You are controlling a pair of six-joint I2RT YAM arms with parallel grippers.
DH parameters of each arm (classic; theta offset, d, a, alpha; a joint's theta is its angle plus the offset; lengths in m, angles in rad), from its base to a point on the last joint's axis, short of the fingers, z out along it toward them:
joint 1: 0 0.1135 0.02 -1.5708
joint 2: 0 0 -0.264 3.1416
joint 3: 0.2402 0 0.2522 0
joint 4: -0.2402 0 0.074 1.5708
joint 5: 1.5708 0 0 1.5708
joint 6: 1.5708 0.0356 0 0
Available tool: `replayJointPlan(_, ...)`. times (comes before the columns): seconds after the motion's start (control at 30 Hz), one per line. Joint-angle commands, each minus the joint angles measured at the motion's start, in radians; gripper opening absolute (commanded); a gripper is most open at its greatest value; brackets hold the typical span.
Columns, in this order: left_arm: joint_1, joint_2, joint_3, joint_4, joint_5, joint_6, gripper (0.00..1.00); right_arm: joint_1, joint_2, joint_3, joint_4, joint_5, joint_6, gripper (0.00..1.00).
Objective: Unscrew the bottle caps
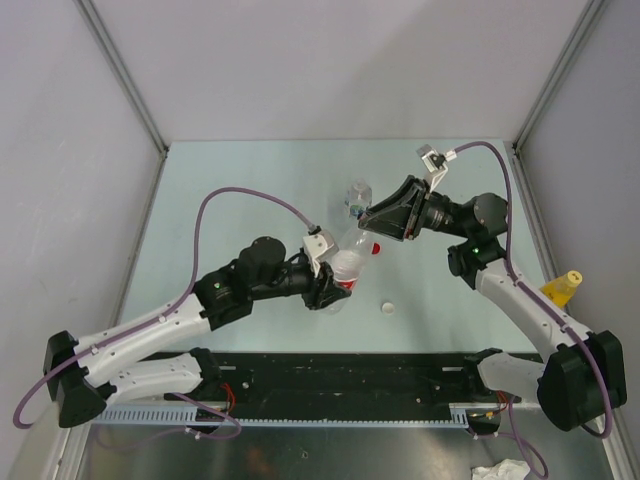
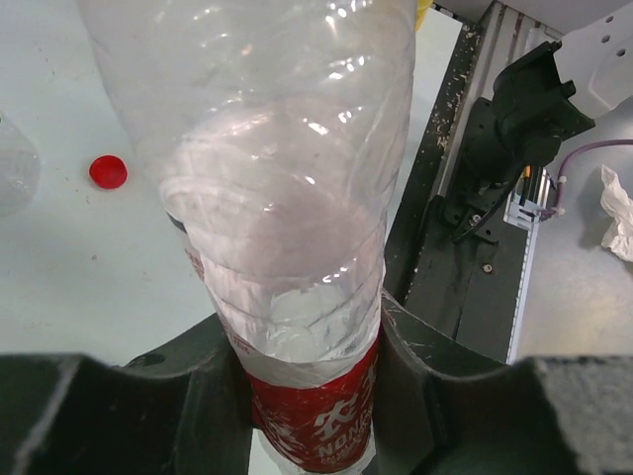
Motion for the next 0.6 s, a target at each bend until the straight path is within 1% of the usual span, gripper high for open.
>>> replayJointPlan(0.0, -0.002, -0.023, 0.034, 0.023, -0.026, 0.027, 0.22, 0.01, -0.032, 0.044, -0.053, -0.027, -0.026, 0.0)
replayJointPlan(0.07, -0.002, -0.026, 0.029, 0.023, -0.034, 0.025, 0.31, 0.005, -0.039, 0.048, -0.085, -0.019, -0.047, 0.0)
replayJointPlan(0.1, -0.002, -0.028, 0.027, 0.023, -0.037, 0.024, 0.4, 0.002, -0.042, 0.049, -0.097, -0.017, -0.054, 0.0)
replayJointPlan(0.17, -0.003, -0.034, 0.024, 0.022, -0.045, 0.022, 0.66, -0.003, -0.051, 0.051, -0.118, -0.013, -0.069, 0.0)
replayJointPlan(0.2, -0.003, -0.038, 0.023, 0.023, -0.05, 0.021, 0.83, -0.005, -0.054, 0.053, -0.13, -0.011, -0.079, 0.0)
replayJointPlan(0.23, -0.002, -0.044, 0.021, 0.023, -0.055, 0.021, 0.91, -0.004, -0.058, 0.054, -0.144, -0.008, -0.089, 0.0)
replayJointPlan(0.27, -0.002, -0.05, 0.019, 0.023, -0.062, 0.022, 0.95, -0.004, -0.062, 0.056, -0.162, -0.005, -0.105, 0.0)
replayJointPlan(0.33, -0.002, -0.061, 0.017, 0.023, -0.074, 0.027, 0.98, -0.004, -0.067, 0.058, -0.196, 0.002, -0.135, 0.0)
replayJointPlan(0.57, -0.003, -0.086, 0.012, 0.023, -0.095, 0.035, 0.99, 0.004, -0.07, 0.064, -0.279, 0.026, -0.207, 0.0)
